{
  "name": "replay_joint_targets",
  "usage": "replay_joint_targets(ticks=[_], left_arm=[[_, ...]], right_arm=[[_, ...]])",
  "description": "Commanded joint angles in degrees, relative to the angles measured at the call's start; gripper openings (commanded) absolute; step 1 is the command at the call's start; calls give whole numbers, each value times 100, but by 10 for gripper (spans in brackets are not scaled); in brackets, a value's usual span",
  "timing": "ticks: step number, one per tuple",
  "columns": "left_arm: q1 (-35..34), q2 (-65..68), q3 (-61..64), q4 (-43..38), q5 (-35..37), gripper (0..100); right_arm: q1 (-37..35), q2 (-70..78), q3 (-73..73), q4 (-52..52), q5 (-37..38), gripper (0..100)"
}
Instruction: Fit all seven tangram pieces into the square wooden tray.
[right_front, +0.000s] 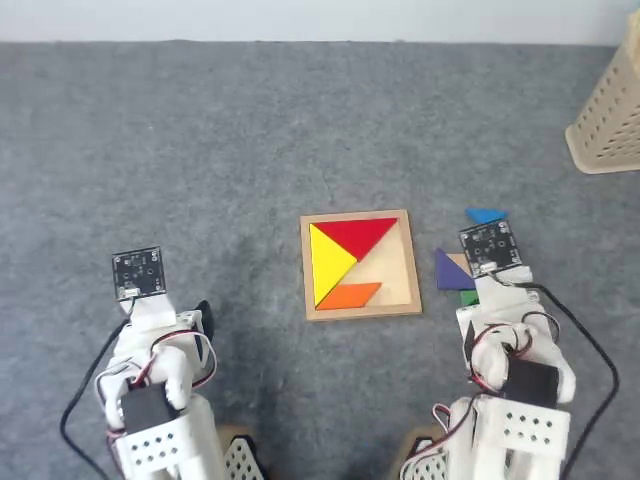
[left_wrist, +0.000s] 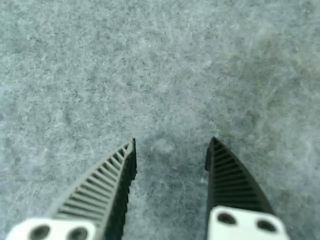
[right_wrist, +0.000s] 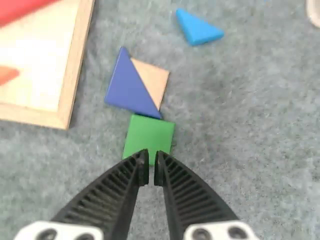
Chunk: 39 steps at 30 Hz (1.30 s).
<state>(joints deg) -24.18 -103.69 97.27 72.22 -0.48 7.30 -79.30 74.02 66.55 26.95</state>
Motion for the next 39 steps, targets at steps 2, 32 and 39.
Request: replay_joint_targets(ticks=[2, 32, 39], left_arm=[[9, -79, -75, 26, -26, 216], [9, -79, -75, 26, -26, 216], [9, -79, -75, 26, -26, 216]], right_arm=[[-22, -66, -387, -57, -668, 49], [-1086, 6290, -4325, 523, -97, 139], [-1042, 7099, -5152, 505, -97, 139]])
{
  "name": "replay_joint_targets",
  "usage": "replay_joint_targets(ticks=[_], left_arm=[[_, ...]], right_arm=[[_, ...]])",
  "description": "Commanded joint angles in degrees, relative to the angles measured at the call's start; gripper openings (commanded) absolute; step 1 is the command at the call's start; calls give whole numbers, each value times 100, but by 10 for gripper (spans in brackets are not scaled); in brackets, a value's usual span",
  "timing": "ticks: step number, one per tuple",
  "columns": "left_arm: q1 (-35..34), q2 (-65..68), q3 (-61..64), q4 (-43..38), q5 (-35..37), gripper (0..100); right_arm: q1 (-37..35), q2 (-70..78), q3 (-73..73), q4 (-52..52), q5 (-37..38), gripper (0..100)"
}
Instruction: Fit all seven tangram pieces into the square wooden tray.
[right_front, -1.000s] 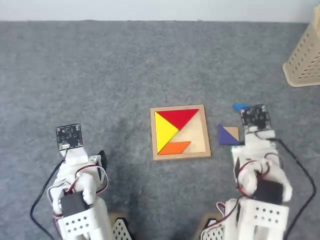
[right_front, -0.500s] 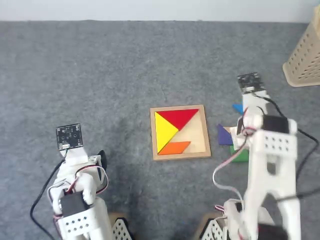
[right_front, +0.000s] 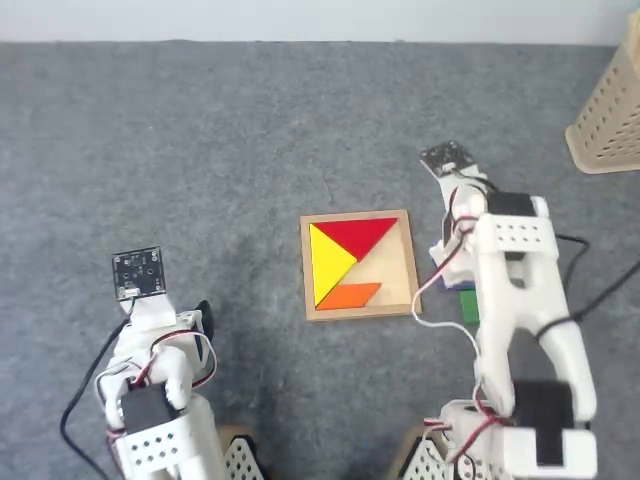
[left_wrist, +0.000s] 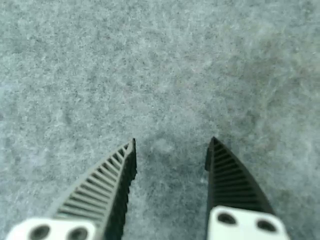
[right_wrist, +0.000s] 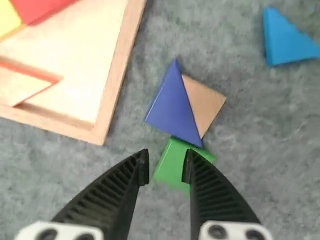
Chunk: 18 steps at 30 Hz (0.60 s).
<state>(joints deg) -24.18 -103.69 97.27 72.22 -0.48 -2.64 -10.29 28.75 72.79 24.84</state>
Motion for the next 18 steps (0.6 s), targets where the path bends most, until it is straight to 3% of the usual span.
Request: replay_joint_targets(ticks=[1, 18], left_arm=[[9, -79, -75, 26, -26, 216], [9, -79, -75, 26, -26, 216]], right_arm=[[-48, 312, -721, -136, 141, 139], [435, 1279, -1002, -286, 2286, 139]])
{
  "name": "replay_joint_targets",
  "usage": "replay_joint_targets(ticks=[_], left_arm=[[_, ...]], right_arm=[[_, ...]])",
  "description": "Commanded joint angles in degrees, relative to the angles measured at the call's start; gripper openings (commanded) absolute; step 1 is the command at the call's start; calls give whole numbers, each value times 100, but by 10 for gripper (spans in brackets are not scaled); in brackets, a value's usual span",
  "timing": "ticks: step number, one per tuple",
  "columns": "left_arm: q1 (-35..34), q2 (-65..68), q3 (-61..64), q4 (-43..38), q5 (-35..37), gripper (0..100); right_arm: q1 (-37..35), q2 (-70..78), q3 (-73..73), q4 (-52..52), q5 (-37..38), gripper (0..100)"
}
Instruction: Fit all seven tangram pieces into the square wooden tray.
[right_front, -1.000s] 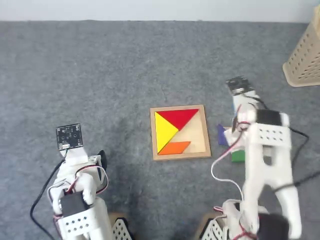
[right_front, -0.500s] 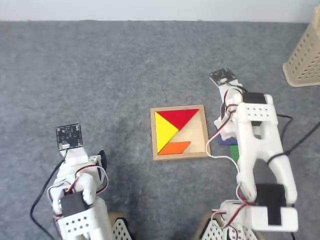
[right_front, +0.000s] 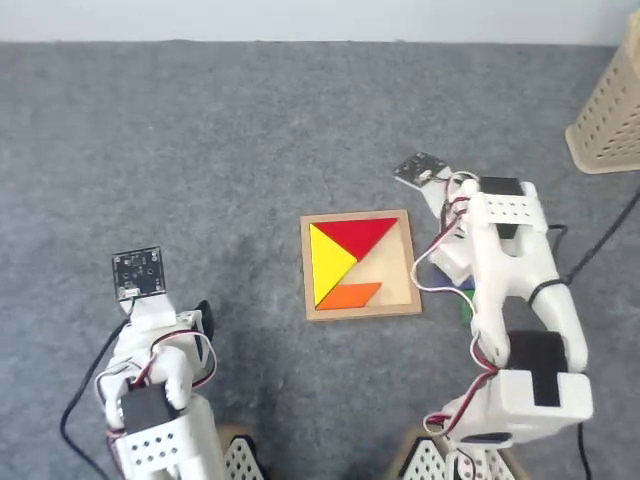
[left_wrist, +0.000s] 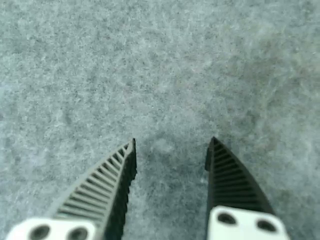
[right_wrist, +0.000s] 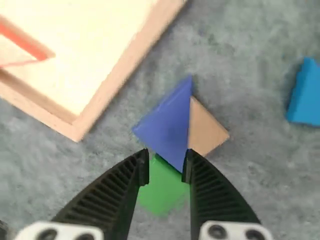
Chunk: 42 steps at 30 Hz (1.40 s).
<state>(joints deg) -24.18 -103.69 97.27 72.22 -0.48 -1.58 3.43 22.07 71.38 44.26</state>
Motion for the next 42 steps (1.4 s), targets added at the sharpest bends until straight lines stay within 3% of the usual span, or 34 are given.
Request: replay_joint_targets(ticks=[1, 8, 15, 19, 30, 42], left_arm=[[9, -79, -75, 26, -26, 216], [9, -79, -75, 26, -26, 216], [9, -79, -75, 26, -26, 216], [9, -79, -75, 26, -26, 216], [9, -79, -75, 26, -26, 216], [9, -79, -75, 26, -26, 216]], right_arm=[[374, -75, -334, -145, 404, 139], [374, 101, -334, -374, 484, 151], [330, 505, -334, -831, 475, 319], [330, 716, -325, -1015, 484, 325], [338, 1209, -325, -1323, 457, 140], [435, 998, -308, -1138, 141, 122]])
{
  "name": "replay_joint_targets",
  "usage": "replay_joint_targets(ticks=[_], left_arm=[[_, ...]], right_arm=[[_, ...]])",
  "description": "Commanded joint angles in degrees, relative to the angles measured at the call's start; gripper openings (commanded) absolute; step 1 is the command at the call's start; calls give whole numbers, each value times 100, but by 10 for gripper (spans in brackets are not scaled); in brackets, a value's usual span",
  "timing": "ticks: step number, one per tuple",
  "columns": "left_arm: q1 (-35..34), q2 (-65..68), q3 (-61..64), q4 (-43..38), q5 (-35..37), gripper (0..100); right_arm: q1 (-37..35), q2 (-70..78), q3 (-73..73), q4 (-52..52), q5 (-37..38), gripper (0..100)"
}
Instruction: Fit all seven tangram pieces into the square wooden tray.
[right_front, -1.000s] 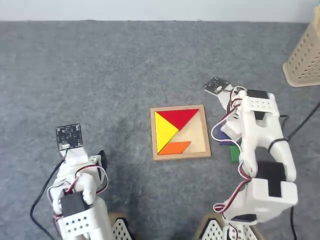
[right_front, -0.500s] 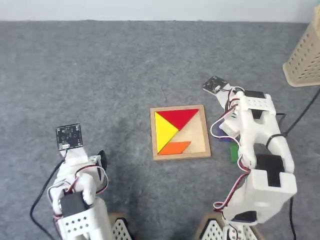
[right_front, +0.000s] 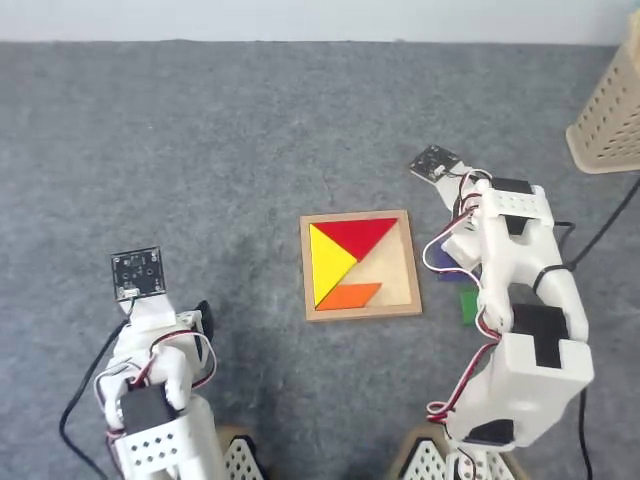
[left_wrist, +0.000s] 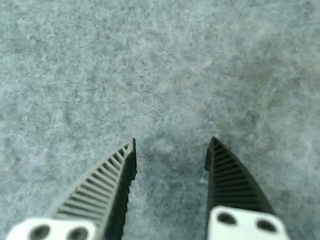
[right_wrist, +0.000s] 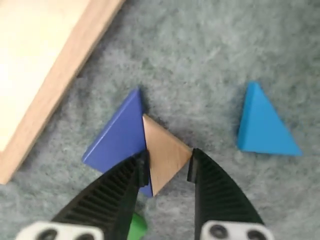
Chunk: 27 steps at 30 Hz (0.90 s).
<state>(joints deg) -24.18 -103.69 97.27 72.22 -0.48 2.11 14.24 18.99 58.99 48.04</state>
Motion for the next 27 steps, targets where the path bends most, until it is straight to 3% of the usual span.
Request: replay_joint_targets(ticks=[1, 15, 18, 23, 27], left_arm=[[9, -79, -75, 26, -26, 216], [9, -79, -75, 26, -26, 216], [9, -79, -75, 26, -26, 216], [9, -79, -75, 26, -26, 216], [9, -79, -75, 26, -26, 216]], right_arm=[[84, -207, 26, 119, -273, 122], [101, -2035, 791, 532, -290, 126], [40, -2035, 853, 514, -264, 131], [-171, -1692, 800, 303, -281, 230], [-233, -1244, 791, -48, -264, 221]])
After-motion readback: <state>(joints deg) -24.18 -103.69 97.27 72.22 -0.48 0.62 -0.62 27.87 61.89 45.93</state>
